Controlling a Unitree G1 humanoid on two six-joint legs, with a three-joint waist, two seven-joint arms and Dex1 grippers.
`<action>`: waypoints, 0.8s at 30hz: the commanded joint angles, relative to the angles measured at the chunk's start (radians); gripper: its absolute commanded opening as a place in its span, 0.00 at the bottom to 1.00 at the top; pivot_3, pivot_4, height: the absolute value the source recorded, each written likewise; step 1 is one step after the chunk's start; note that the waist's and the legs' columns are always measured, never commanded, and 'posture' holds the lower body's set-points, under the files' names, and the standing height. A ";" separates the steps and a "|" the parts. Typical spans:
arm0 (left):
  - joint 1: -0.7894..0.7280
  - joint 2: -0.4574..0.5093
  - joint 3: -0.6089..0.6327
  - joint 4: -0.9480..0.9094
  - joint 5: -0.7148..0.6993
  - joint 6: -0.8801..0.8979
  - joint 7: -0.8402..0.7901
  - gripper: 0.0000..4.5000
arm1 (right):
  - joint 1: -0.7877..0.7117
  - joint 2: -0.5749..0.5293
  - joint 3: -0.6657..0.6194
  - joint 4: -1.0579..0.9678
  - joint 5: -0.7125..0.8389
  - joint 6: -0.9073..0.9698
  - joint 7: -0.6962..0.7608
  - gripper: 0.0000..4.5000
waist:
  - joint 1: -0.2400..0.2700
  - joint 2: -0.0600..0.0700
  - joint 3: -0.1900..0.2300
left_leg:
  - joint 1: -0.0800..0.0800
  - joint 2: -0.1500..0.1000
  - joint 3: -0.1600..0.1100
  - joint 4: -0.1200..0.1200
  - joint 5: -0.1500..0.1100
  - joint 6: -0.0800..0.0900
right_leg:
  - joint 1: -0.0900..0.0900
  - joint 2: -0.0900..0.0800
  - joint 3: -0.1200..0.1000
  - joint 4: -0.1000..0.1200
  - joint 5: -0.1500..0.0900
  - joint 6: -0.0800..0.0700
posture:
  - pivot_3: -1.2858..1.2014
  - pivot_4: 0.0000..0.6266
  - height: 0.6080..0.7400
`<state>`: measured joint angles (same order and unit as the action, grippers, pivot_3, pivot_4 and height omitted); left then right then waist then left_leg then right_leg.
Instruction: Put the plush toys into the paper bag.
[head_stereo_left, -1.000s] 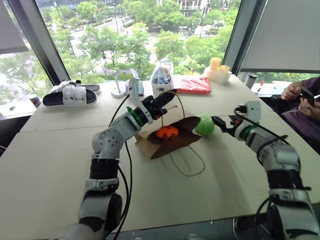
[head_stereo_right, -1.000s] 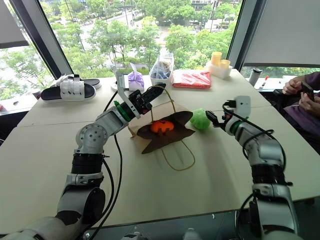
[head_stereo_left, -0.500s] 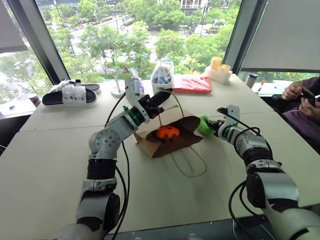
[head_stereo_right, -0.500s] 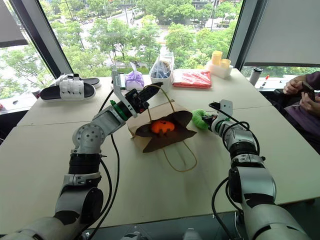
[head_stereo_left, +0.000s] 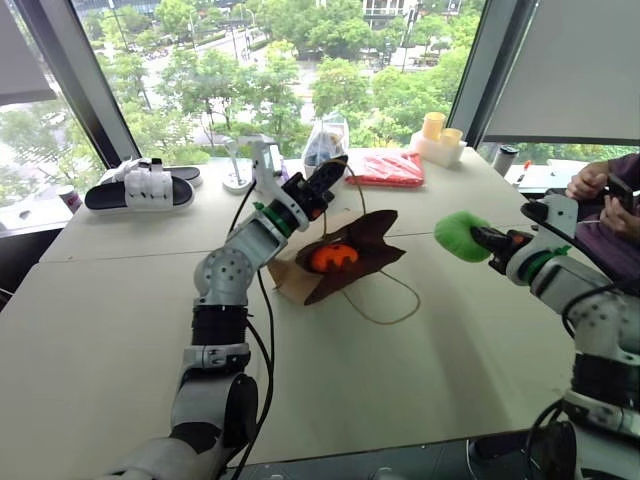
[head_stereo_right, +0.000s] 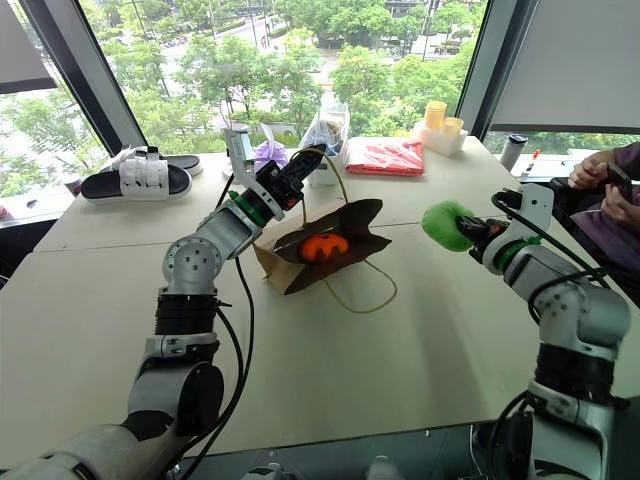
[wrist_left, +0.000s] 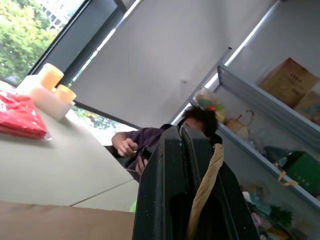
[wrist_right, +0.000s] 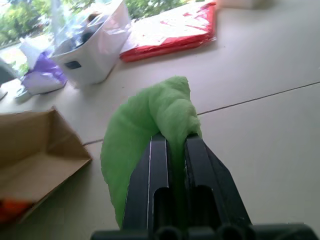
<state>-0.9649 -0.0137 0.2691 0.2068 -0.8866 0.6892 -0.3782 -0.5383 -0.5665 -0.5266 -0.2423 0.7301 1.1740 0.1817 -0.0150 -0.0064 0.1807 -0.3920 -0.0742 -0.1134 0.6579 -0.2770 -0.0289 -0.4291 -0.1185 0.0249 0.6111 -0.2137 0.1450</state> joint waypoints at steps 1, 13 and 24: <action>-0.050 -0.008 0.015 0.007 -0.045 0.000 -0.028 0.00 | -0.020 0.032 -0.078 -0.228 0.184 0.227 -0.068 0.01 | -0.001 0.000 0.000 | 0.000 0.000 0.001 0.001 0.000 0.000 | 0.000 0.000 0.000 0.001 0.000 0.000 | 0.52 0.24 1.00; -0.046 -0.044 -0.002 0.015 -0.038 -0.011 -0.029 0.00 | -0.171 0.277 0.116 -0.124 0.119 0.200 -0.200 0.01 | 0.004 0.000 0.000 | 0.000 -0.001 -0.001 0.004 -0.001 0.001 | 0.002 0.000 0.000 0.002 0.000 0.000 | 0.52 0.24 1.00; -0.018 -0.043 0.019 -0.008 -0.039 -0.019 0.010 0.00 | -0.208 0.141 0.330 -0.083 -0.017 0.088 -0.077 0.94 | 0.003 0.001 0.000 | 0.000 -0.001 0.000 0.004 -0.001 0.001 | 0.000 0.000 0.000 0.002 0.000 0.000 | 0.52 0.24 1.00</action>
<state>-0.9744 -0.0590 0.2756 0.2305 -0.9074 0.6875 -0.3671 -0.7291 -0.3872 -0.2175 -0.2688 0.7265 1.2891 0.0709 -0.0117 -0.0059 0.1804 -0.3920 -0.0750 -0.1136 0.6615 -0.2775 -0.0278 -0.4287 -0.1183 0.0248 0.6129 -0.2136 0.1449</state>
